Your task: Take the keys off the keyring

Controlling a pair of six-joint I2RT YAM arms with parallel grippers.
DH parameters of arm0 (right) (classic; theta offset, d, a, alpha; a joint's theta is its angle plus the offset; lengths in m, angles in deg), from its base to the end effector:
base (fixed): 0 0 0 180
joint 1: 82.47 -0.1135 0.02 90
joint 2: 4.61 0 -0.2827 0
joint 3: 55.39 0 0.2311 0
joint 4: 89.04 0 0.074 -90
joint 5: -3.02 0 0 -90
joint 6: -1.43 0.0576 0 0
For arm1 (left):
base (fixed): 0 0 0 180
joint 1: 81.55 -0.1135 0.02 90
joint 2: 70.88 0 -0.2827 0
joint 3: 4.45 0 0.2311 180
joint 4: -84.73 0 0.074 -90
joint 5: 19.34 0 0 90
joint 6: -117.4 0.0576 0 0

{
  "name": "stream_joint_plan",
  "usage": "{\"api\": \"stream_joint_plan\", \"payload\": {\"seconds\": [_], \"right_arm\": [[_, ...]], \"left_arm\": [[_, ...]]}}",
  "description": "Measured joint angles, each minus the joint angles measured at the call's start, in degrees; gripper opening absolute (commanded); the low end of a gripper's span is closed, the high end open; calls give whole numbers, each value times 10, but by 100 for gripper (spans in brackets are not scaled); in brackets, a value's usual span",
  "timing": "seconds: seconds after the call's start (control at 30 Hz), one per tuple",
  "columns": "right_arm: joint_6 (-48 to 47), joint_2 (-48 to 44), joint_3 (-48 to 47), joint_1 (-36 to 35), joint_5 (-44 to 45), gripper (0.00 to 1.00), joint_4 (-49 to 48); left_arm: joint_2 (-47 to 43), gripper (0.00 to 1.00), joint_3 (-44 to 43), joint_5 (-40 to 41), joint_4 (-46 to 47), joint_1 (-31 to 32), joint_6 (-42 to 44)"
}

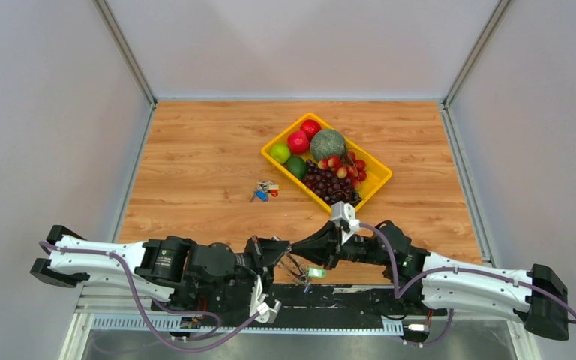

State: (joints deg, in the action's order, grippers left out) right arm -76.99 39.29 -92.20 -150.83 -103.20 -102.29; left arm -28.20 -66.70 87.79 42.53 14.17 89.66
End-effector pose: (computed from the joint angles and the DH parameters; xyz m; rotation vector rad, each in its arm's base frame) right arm 0.0493 0.1678 0.2949 -0.9822 1.2842 1.3168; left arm 0.0020 -0.1500 0.3329 1.8659 0.5613 -0.0924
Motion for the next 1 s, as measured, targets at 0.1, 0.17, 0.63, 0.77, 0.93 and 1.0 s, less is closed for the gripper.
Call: {"api": "stream_joint_plan", "payload": {"seconds": [0.1, 0.17, 0.63, 0.77, 0.93, 1.0], "right_arm": [[80, -9, 12, -1, 42, 0, -15], [139, -14, 24, -1, 73, 0, -28], [410, -19, 70, 3, 188, 38, -71], [303, -35, 40, 20, 218, 49, -9], [127, -66, 25, 21, 193, 49, 30], [54, -73, 25, 21, 171, 48, 45]], "left_arm": [[0, 0, 0, 4, 6, -2, 4], [2, 0, 0, 6, 8, -2, 7], [11, 0, 0, 14, 7, -6, 12], [1, 0, 0, 0, -3, -2, 11], [-15, 0, 0, -8, -5, -1, 11], [-17, 0, 0, -10, -5, -1, 11]]}}
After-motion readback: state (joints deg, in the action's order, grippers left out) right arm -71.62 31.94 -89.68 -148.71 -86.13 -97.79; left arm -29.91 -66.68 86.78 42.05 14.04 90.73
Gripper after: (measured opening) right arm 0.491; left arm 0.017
